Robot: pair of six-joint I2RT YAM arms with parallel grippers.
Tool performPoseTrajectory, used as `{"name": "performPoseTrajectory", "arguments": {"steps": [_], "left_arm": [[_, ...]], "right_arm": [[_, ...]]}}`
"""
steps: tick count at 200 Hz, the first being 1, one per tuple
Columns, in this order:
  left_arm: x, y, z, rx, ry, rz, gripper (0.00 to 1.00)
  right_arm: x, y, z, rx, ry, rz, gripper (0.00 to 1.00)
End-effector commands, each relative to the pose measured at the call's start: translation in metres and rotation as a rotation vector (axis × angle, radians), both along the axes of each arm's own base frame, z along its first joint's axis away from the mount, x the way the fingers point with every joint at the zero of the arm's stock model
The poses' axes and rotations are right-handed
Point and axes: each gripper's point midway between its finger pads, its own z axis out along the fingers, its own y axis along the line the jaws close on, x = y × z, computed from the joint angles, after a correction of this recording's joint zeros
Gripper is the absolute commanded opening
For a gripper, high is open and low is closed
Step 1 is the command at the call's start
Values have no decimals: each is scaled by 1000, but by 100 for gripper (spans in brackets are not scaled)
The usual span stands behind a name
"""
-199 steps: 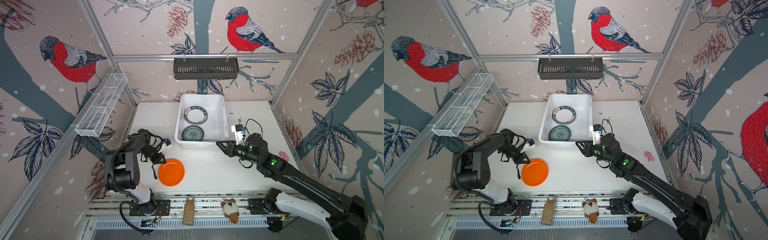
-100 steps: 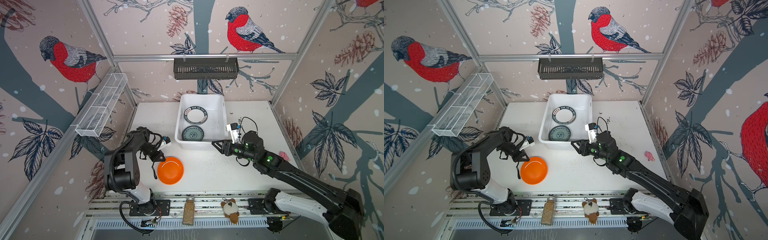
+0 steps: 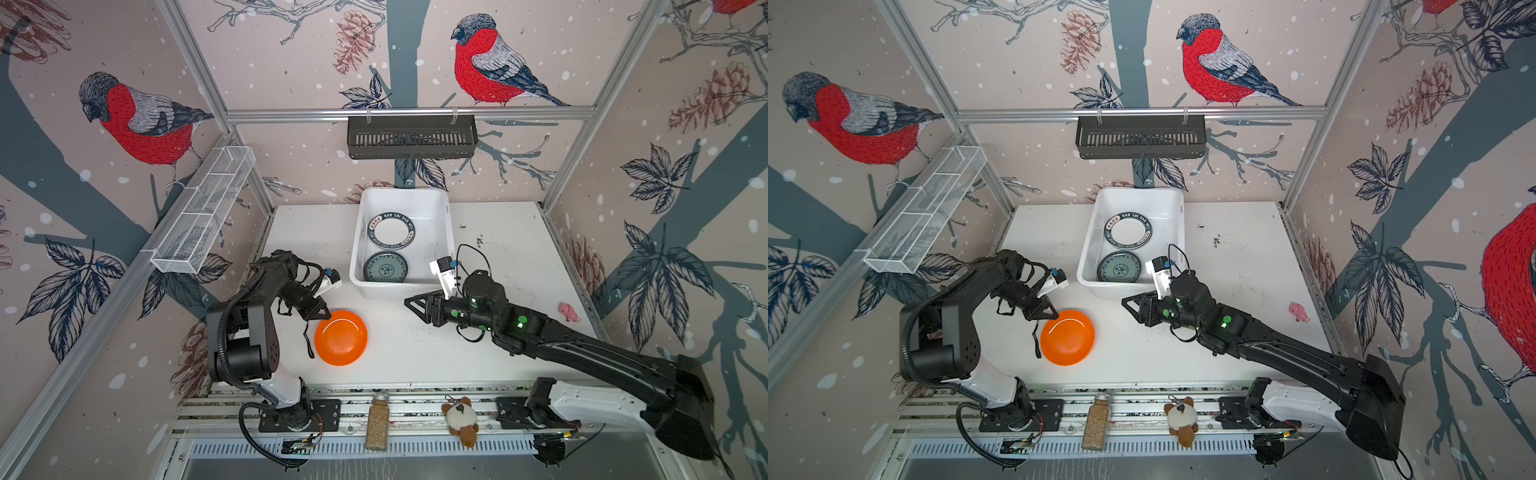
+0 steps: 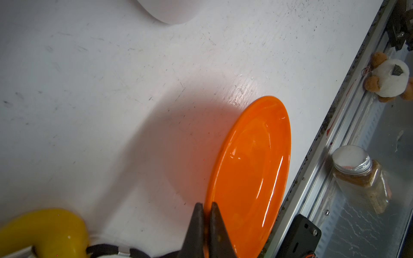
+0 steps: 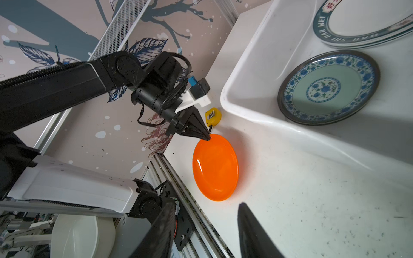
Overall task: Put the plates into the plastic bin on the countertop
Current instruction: 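Reach the right gripper to the raised orange plate rim and grip it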
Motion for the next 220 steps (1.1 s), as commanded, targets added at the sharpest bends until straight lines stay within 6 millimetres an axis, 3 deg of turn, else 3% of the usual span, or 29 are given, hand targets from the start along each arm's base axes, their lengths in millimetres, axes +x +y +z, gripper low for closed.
{"name": "performPoseTrajectory", "arguments": {"steps": [1,40,109,220], "left_arm": [[-8,-6,7,-46,31,-9,0],[-7,-5,12,-44,27,-9,0],[-9,-11,37,-75,-4,-14,0],[-29,-20,64,-113,-51,-41,0]], "right_arm": [[-4,10,-9,-17,-11,-19,48],[-28,30,-44,-64,30,8,47],[-50,67,-83,-90,84,50,48],[-34,95,-104,-122,72,-35,50]]}}
